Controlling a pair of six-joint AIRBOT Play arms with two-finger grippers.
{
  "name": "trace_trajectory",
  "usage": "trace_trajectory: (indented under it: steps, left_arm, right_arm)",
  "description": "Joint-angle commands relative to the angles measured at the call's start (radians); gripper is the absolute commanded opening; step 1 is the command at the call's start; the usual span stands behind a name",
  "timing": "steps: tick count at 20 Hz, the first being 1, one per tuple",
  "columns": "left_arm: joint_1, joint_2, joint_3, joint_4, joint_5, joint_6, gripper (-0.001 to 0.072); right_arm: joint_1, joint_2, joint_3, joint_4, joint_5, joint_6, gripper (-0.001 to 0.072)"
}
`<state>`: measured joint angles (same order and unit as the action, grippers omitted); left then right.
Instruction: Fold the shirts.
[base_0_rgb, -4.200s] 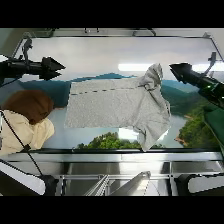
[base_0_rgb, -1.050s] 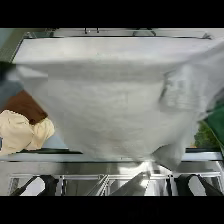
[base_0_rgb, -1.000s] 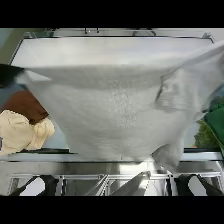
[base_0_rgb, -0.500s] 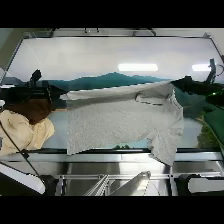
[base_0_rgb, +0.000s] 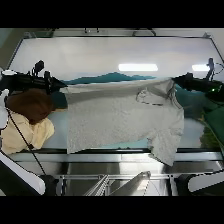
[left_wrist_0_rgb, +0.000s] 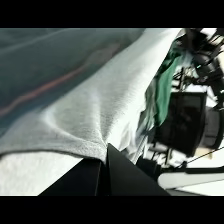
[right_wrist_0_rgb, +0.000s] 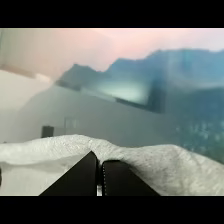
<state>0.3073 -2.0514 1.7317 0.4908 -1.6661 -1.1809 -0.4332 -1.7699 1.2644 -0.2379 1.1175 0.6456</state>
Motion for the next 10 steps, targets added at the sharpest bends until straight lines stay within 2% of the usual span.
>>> trace_trajectory:
  steps: [1,4,10]
  left_arm:
    - [-0.05,-0.005,0.008,0.141,-0.078,-0.055,0.001]
    - [-0.082,-0.005,-0.069,0.2,-0.059,-0.06,0.0009]
    - [-0.084,0.0,-0.113,0.226,0.06,-0.06,0.0]
  right_arm:
    - [-0.018,-0.002,0.02,-0.249,0.113,0.095,0.0015]
    - [-0.014,-0.002,0.019,-0.447,0.113,0.156,0.0015]
    - [-0.014,-0.002,0.019,-0.55,0.085,0.156,0.0017]
